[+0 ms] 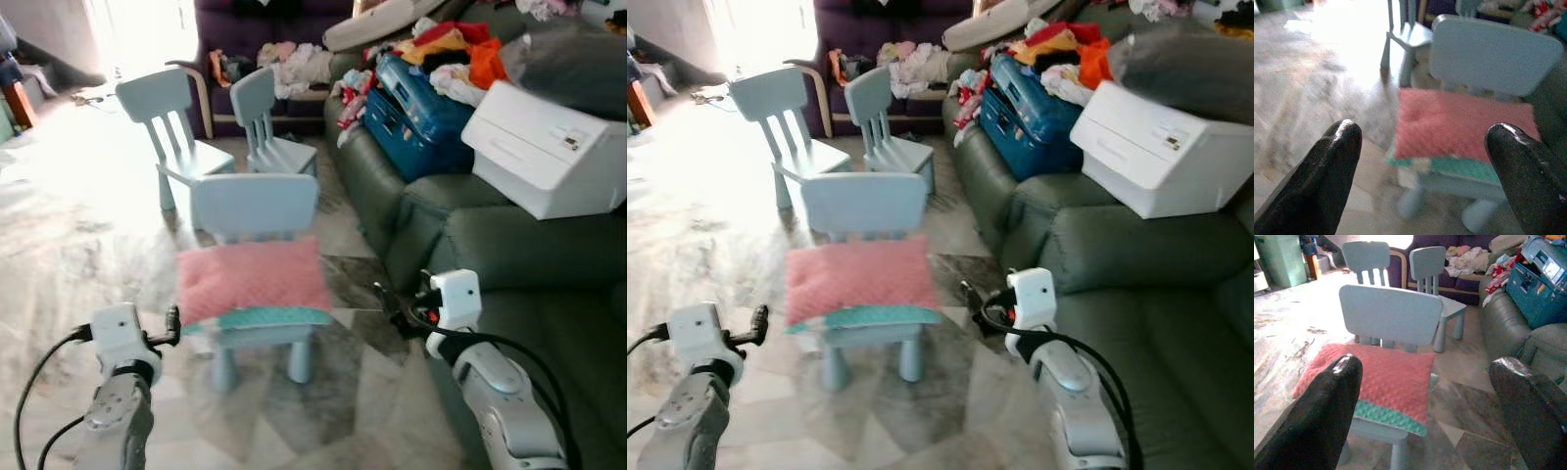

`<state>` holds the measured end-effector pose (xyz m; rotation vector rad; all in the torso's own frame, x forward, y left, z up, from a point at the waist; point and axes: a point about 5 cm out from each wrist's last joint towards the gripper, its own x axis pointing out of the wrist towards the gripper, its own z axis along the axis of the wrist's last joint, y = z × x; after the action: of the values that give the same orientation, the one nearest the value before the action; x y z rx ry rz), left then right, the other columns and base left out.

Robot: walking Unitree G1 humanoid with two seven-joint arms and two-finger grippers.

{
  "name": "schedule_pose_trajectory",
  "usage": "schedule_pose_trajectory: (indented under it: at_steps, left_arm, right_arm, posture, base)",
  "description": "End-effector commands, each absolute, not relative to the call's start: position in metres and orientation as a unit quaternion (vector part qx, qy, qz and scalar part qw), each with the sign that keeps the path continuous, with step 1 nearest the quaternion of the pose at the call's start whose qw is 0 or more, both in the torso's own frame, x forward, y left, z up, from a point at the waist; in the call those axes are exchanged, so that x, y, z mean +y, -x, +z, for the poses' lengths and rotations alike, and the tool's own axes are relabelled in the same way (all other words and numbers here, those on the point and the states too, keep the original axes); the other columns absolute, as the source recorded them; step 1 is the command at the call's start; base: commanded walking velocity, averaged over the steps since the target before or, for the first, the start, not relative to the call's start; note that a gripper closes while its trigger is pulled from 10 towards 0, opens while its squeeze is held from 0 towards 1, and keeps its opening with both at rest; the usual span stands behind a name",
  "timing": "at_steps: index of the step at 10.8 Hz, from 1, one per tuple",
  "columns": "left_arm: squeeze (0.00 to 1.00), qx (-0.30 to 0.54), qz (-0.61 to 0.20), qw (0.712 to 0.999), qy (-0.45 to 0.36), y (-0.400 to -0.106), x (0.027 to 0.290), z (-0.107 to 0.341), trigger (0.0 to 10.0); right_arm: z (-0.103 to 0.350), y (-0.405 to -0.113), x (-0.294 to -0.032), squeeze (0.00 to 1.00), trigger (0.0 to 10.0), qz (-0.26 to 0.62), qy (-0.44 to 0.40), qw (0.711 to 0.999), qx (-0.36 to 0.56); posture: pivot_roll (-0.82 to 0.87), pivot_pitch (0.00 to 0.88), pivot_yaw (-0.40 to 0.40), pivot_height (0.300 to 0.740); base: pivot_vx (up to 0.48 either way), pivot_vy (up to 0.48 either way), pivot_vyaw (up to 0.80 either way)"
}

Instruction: Move the pillow to the sofa

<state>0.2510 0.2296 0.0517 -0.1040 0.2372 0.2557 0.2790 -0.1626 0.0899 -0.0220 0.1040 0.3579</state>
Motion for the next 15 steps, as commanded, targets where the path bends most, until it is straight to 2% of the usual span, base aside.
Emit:
schedule_pose_trajectory:
  at_steps: [1,6,11,15]
  left_arm:
    - [0.0,0.112,0.127,0.985,0.036,-0.2554,0.223,0.054,10.0]
    - [0.0,0.101,0.111,0.986,0.066,-0.2586,0.2181,0.0551,10.0]
    - [0.0,0.097,0.105,0.986,0.082,-0.2597,0.2154,0.0552,10.0]
    - [0.0,0.098,0.105,0.986,0.08,-0.259,0.2163,0.0544,10.0]
  right_arm:
    - [0.0923,-0.2792,-0.1703,0.0,10.0,0.169,0.014,0.984,0.048]
    - [0.0932,-0.2787,-0.1696,0.0,10.0,0.17,0.015,0.984,0.043]
    - [0.096,-0.2809,-0.1662,0.0,10.0,0.183,0.024,0.982,0.033]
    - [0.0954,-0.2814,-0.1651,0.0,10.0,0.186,0.023,0.982,0.031]
  posture:
    - [-0.13,0.0,-0.032,0.74]
    - [-0.13,0.0,-0.032,0.74]
    - [-0.13,0.0,-0.035,0.74]
    - [-0.13,0.0,-0.033,0.74]
  base:
    - [0.0,0.0,0.0]
    - [0.0,0.0,0.0]
    - [0.403,0.0,0.0]
    - [0.432,0.0,0.42]
